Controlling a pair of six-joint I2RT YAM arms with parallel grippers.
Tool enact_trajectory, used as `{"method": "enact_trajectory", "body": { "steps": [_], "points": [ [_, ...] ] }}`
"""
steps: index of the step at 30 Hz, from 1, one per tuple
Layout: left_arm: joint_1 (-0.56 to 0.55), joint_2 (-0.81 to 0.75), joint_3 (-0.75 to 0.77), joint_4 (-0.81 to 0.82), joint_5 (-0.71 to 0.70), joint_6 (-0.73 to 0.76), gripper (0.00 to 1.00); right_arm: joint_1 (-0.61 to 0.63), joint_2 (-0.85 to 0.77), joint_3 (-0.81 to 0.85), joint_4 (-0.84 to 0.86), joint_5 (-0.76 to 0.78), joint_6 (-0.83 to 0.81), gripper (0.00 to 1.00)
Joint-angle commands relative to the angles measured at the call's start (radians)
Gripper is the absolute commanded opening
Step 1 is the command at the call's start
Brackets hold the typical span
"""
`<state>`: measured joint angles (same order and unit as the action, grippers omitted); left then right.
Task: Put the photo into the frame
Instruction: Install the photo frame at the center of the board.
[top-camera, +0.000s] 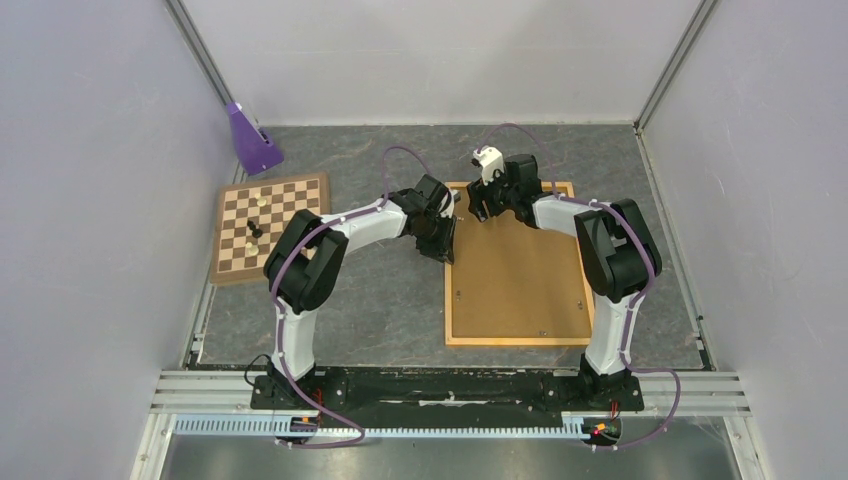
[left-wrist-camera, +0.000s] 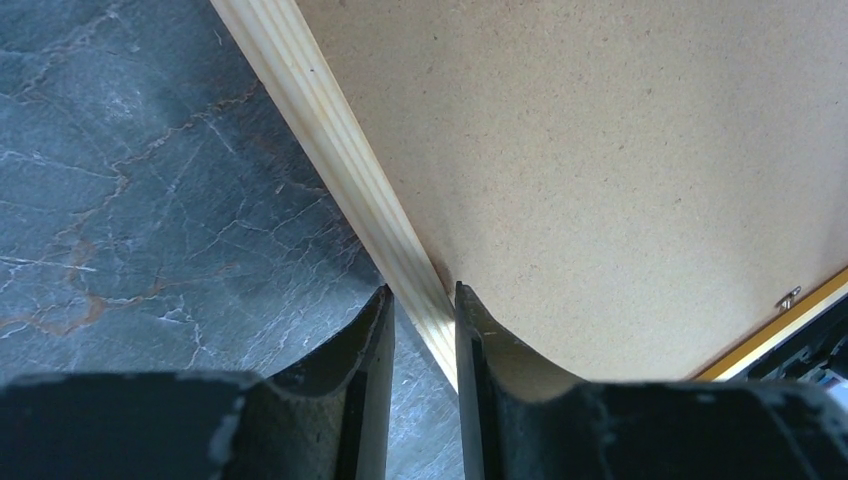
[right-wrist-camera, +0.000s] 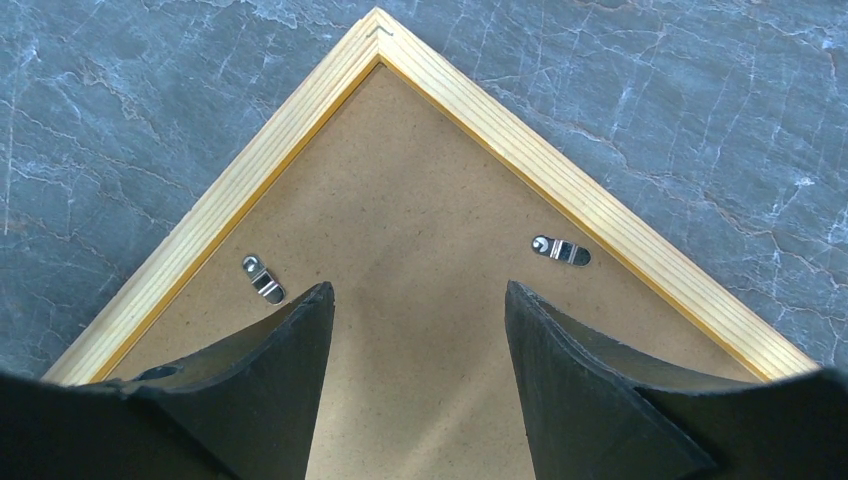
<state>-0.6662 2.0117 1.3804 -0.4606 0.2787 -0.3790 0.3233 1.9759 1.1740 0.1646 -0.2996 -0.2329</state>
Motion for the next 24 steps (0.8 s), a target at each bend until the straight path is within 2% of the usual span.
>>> {"method": "enact_trajectory", "body": {
  "steps": [1, 4, 5, 15, 24],
  "points": [
    [0.005, 0.016, 0.011, 0.043, -0.036, -0.035, 0.17, -0.001, -0.031, 0.022, 0.038, -0.036, 0.010, 0.66],
    [0.021, 0.011, 0.008, 0.038, -0.042, -0.031, 0.03, -0.001, -0.023, 0.029, 0.033, -0.043, 0.011, 0.66],
    [0.027, 0.007, 0.008, 0.035, -0.043, -0.028, 0.02, -0.001, -0.019, 0.034, 0.033, -0.044, 0.009, 0.66],
    [0.070, -0.037, -0.015, 0.005, -0.067, 0.062, 0.02, 0.012, 0.037, 0.098, 0.008, -0.064, 0.003, 0.66],
    [0.071, -0.015, -0.026, 0.008, -0.030, 0.054, 0.02, 0.030, 0.115, 0.154, -0.010, -0.051, -0.013, 0.66]
  ]
}}
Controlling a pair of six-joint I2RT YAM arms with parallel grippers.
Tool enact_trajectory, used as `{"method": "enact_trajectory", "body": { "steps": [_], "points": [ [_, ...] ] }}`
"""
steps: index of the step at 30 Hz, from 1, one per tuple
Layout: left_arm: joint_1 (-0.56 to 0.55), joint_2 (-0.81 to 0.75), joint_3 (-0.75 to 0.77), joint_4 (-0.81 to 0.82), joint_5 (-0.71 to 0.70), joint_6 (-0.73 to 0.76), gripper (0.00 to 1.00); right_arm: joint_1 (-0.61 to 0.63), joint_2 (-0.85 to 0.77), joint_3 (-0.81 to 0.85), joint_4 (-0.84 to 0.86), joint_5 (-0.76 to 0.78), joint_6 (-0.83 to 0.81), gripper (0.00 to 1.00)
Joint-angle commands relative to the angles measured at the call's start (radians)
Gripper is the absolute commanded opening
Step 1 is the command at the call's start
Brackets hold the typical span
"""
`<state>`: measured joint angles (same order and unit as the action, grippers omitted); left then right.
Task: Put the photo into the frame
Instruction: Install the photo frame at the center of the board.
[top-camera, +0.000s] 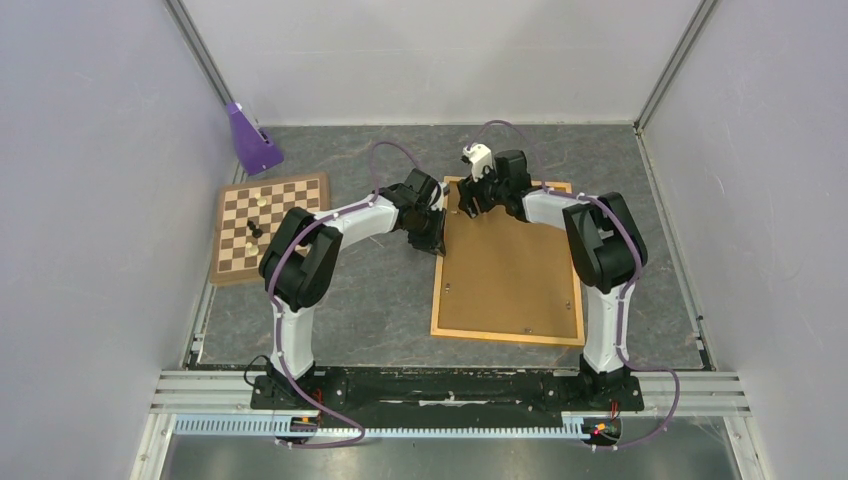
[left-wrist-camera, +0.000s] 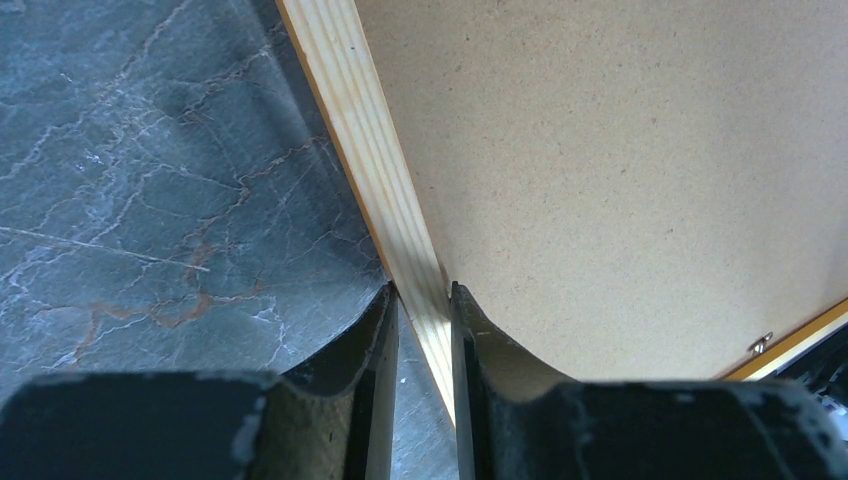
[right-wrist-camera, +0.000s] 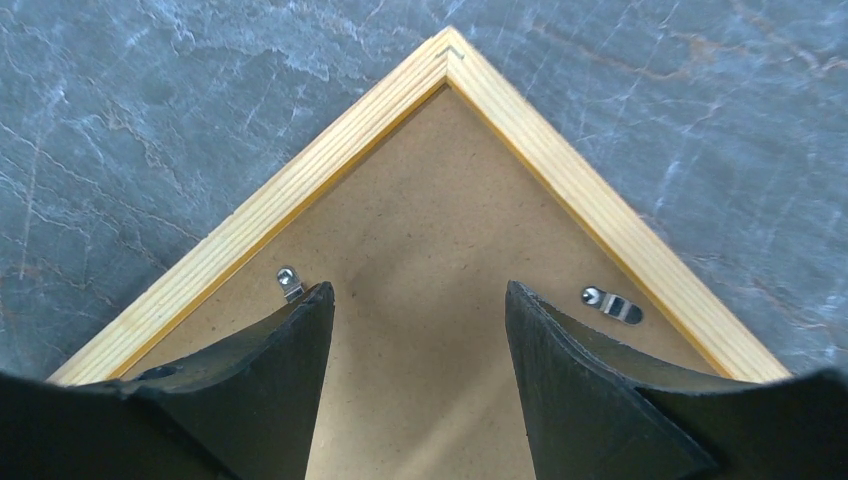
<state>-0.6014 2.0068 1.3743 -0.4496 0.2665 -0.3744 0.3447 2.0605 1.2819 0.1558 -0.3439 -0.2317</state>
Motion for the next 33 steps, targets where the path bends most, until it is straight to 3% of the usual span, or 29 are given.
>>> {"method": "enact_trajectory", "body": {
  "steps": [1, 33],
  "points": [
    [0.006, -0.008, -0.021, -0.002, -0.016, 0.048, 0.02, 0.008, 0.035, 0.048, -0.002, -0.006, -0.016, 0.66],
    [0.014, -0.046, -0.075, 0.043, -0.010, 0.022, 0.02, 0.080, -0.029, -0.122, 0.049, 0.010, -0.023, 0.62]
  ]
}}
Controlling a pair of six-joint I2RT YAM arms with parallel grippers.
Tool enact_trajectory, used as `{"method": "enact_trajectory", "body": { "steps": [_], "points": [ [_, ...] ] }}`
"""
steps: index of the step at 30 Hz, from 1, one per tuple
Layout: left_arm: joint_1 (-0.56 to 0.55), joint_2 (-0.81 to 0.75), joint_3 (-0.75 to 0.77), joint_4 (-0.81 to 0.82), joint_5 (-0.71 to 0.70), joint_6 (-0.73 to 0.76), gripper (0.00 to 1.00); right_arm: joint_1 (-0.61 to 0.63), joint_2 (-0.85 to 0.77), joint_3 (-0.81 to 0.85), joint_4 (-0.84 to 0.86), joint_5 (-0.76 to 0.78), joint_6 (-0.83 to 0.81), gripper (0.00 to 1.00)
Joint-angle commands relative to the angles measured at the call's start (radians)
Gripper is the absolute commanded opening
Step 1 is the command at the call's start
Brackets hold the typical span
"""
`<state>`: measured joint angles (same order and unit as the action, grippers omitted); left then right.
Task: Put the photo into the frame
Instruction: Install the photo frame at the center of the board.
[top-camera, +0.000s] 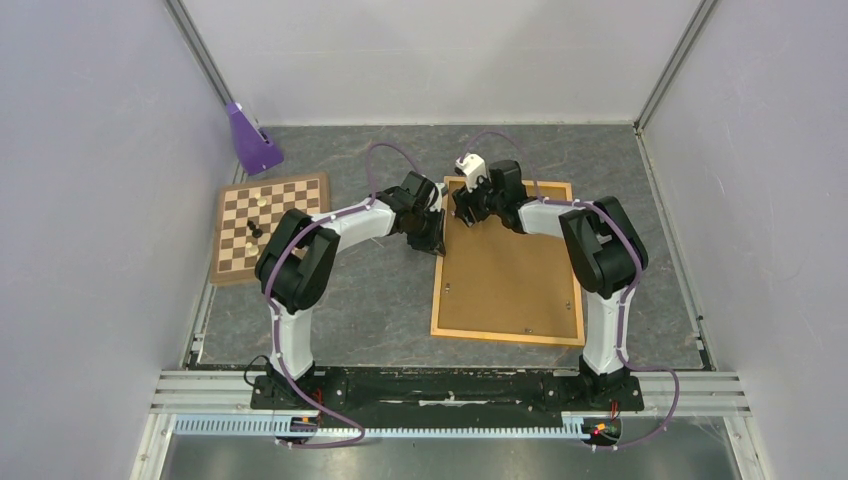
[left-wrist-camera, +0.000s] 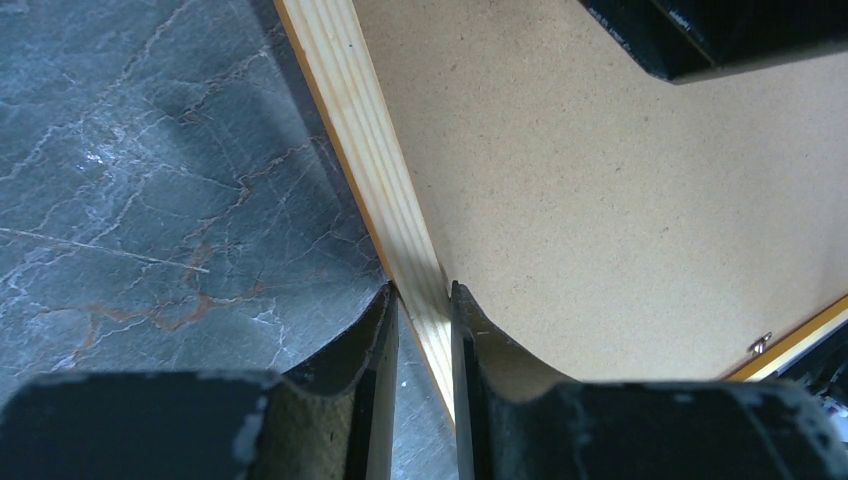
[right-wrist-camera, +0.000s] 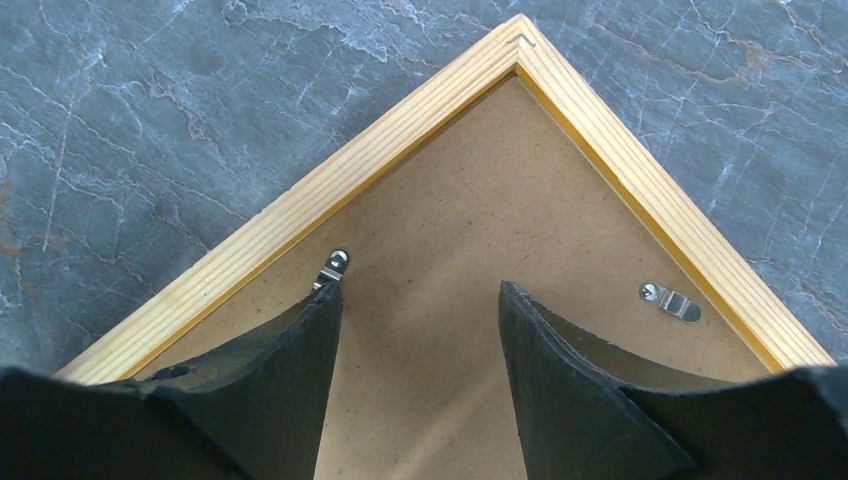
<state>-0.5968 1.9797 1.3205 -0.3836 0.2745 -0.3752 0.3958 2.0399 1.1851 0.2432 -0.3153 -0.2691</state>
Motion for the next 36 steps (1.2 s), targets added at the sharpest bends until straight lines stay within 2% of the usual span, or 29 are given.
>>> {"method": "enact_trajectory", "body": {
  "steps": [1, 17, 36],
  "points": [
    [0.009, -0.020, -0.023, -0.023, -0.018, 0.022, 0.02, 0.029, -0.009, -0.024, -0.037, -0.018, 0.017, 0.62],
    [0.014, -0.030, -0.055, 0.000, 0.001, 0.012, 0.02, 0.037, 0.008, -0.028, -0.015, -0.014, 0.063, 0.61],
    [0.015, -0.033, -0.070, 0.008, 0.011, 0.014, 0.02, 0.035, 0.044, 0.007, -0.024, 0.070, 0.082, 0.59]
  ]
}}
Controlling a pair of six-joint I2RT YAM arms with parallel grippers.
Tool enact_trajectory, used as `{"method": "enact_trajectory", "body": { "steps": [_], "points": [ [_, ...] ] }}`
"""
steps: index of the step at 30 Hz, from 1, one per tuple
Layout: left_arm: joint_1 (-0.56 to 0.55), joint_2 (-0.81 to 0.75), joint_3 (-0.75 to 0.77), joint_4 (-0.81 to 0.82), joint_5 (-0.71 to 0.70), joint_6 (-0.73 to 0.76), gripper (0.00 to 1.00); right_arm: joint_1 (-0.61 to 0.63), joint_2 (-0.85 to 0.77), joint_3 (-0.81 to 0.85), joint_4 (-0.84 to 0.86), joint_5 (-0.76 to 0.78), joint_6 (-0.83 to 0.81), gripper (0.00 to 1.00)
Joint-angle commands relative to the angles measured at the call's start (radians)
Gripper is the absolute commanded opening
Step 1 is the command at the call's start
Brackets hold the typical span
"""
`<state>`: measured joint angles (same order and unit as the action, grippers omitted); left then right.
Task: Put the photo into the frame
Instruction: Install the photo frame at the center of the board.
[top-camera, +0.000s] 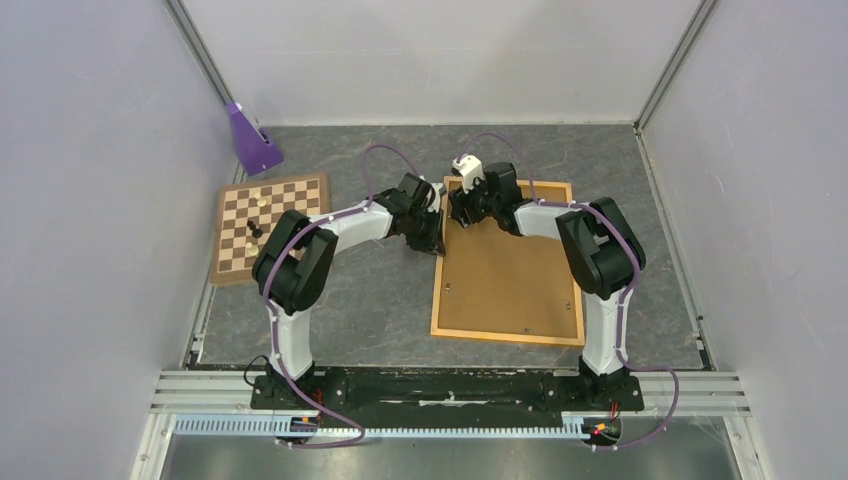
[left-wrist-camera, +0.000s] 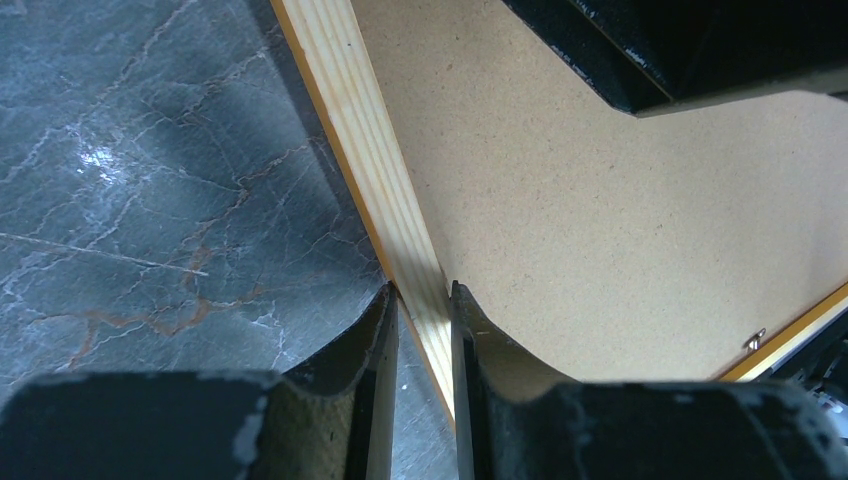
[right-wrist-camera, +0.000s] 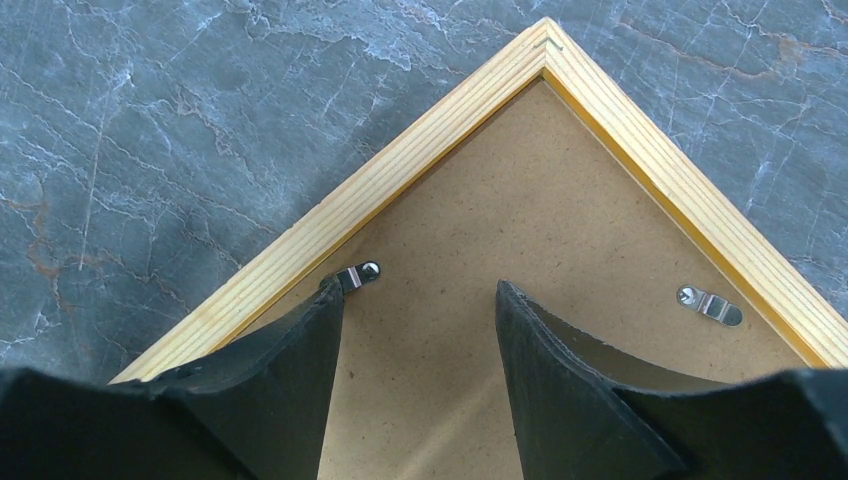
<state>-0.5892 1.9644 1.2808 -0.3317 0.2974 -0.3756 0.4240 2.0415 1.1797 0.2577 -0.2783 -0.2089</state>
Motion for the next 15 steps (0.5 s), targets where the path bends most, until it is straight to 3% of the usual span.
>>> {"method": "enact_trajectory", "body": {
  "steps": [1, 15],
  "points": [
    [0.008, -0.017, -0.031, -0.044, -0.011, 0.016, 0.02, 0.007, 0.045, 0.013, -0.037, 0.034, 0.024, 0.59],
    [0.008, -0.006, -0.041, -0.021, 0.014, 0.021, 0.02, 0.007, 0.092, 0.069, -0.058, 0.032, 0.067, 0.59]
  ]
}}
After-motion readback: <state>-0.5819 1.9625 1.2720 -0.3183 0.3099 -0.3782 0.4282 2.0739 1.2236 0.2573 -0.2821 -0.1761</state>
